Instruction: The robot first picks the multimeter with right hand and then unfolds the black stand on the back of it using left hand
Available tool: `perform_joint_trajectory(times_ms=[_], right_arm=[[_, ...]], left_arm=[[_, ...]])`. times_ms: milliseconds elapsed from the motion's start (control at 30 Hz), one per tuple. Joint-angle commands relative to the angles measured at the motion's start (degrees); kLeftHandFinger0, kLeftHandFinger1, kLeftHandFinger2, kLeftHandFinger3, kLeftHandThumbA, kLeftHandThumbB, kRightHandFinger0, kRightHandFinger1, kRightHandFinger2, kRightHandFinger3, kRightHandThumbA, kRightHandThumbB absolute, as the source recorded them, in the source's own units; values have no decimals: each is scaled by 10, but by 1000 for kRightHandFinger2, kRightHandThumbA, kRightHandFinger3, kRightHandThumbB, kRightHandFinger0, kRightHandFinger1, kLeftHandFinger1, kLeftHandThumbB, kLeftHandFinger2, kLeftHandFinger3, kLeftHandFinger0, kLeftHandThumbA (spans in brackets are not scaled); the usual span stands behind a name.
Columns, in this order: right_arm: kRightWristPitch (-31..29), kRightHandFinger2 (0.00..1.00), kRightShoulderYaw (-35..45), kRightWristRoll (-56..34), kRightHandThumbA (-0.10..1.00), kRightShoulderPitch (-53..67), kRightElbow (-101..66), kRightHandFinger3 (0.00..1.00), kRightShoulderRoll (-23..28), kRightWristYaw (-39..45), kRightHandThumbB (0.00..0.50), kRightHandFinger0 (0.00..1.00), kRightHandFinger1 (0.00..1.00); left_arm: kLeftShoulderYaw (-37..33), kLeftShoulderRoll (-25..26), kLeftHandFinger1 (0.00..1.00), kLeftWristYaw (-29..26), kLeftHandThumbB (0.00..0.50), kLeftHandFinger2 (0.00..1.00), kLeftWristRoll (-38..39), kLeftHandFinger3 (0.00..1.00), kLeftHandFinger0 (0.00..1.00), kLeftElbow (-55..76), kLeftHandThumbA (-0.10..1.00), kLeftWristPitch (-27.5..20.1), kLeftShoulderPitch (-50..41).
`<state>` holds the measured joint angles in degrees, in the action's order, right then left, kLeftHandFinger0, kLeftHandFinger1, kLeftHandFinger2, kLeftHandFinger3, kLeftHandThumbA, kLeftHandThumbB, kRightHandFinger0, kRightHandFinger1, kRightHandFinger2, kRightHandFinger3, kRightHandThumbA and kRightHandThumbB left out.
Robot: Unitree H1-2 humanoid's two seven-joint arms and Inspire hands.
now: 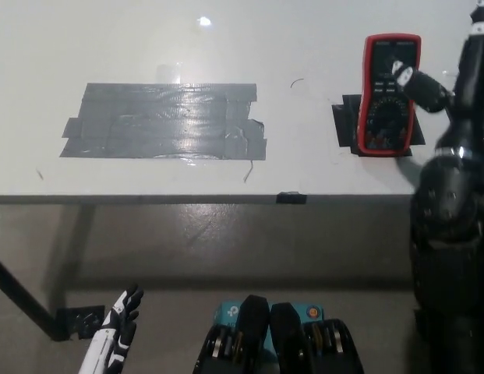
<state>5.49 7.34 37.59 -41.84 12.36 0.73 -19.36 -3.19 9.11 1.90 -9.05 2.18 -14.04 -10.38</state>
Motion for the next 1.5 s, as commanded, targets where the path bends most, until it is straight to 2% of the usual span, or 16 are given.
perform_joint_trajectory(times_ms=[0,200,267,300,367,467,533,667,733,1067,1300,1333,1467], right_arm=[[14,1000,4,-21,989,-76,78,1000,5,-54,371,1000,1000],[8,1000,8,-49,957,-130,183,1000,6,-81,374,1000,1000],[-3,1000,9,-61,917,-146,221,1000,9,-93,355,1000,1000],[-4,1000,8,-61,925,-153,238,1000,10,-99,363,1000,1000],[0,1000,5,-66,969,-166,270,1000,13,-108,378,1000,1000],[-3,1000,3,-78,976,-177,294,1000,17,-110,383,1000,1000],[-3,1000,-1,-81,990,-183,313,1000,22,-115,410,1000,1000],[4,1000,-10,-79,998,-193,352,1000,30,-128,434,1000,1000],[5,1000,-15,-82,970,-196,360,1000,35,-129,407,1000,1000],[9,1000,-28,-103,882,-199,379,1000,42,-132,386,1000,1000],[5,1000,-31,-125,894,-213,400,1000,41,-124,416,1000,1000],[2,1000,-29,-133,893,-215,399,1000,38,-121,430,1000,1000],[-2,1000,-32,-144,891,-228,403,1000,35,-118,431,1000,1000]], left_arm=[[-1,4,1000,-6,241,1000,-23,1000,1000,20,1000,-22,-5],[-3,4,1000,-7,236,1000,-34,1000,1000,14,1000,-31,1],[-4,4,1000,-9,247,1000,-42,1000,1000,14,1000,-30,4],[-4,4,1000,-9,253,1000,-46,1000,1000,16,1000,-25,4],[-5,6,1000,-8,233,1000,-50,1000,1000,15,1000,-31,5],[-4,6,1000,-7,239,1000,-51,1000,1000,18,1000,-27,8],[-4,7,1000,-6,238,1000,-54,1000,1000,19,1000,-28,9],[-6,10,1000,-7,216,1000,-62,1000,1000,17,1000,-38,9],[-6,12,1000,-8,215,1000,-66,1000,1000,15,1000,-47,12],[-5,19,1000,-1,214,1000,-64,1000,1000,16,1000,-53,16],[-6,18,1000,-4,222,1000,-70,1000,1000,14,1000,-56,17],[-6,18,1000,-4,216,1000,-68,1000,1000,14,1000,-57,17],[-6,20,1000,-1,202,1000,-64,1000,1000,12,1000,-59,25]])
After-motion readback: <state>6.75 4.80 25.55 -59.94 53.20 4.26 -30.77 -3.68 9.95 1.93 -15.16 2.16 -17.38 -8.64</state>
